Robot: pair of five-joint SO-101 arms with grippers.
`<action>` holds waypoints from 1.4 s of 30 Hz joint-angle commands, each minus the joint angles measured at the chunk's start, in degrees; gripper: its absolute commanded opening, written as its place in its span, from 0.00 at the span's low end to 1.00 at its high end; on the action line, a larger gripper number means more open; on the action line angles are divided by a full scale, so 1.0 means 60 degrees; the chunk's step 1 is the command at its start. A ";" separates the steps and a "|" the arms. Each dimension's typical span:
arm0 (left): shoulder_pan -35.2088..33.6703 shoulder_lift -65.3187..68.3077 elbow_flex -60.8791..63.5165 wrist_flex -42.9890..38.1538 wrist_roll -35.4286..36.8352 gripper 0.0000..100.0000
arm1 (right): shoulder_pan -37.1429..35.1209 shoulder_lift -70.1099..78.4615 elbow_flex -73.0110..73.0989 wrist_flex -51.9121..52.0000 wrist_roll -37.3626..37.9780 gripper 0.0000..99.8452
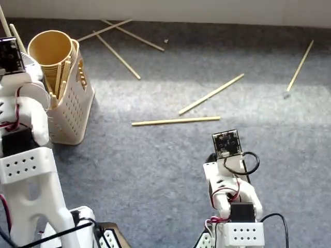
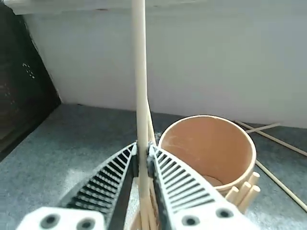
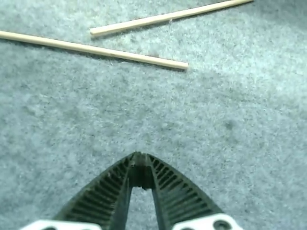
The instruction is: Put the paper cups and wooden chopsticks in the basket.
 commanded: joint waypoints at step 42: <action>-0.0022 0.0227 -0.0652 0.0967 -0.1421 0.00 | 0.0066 -0.0110 0.0139 -0.0212 0.0103 0.01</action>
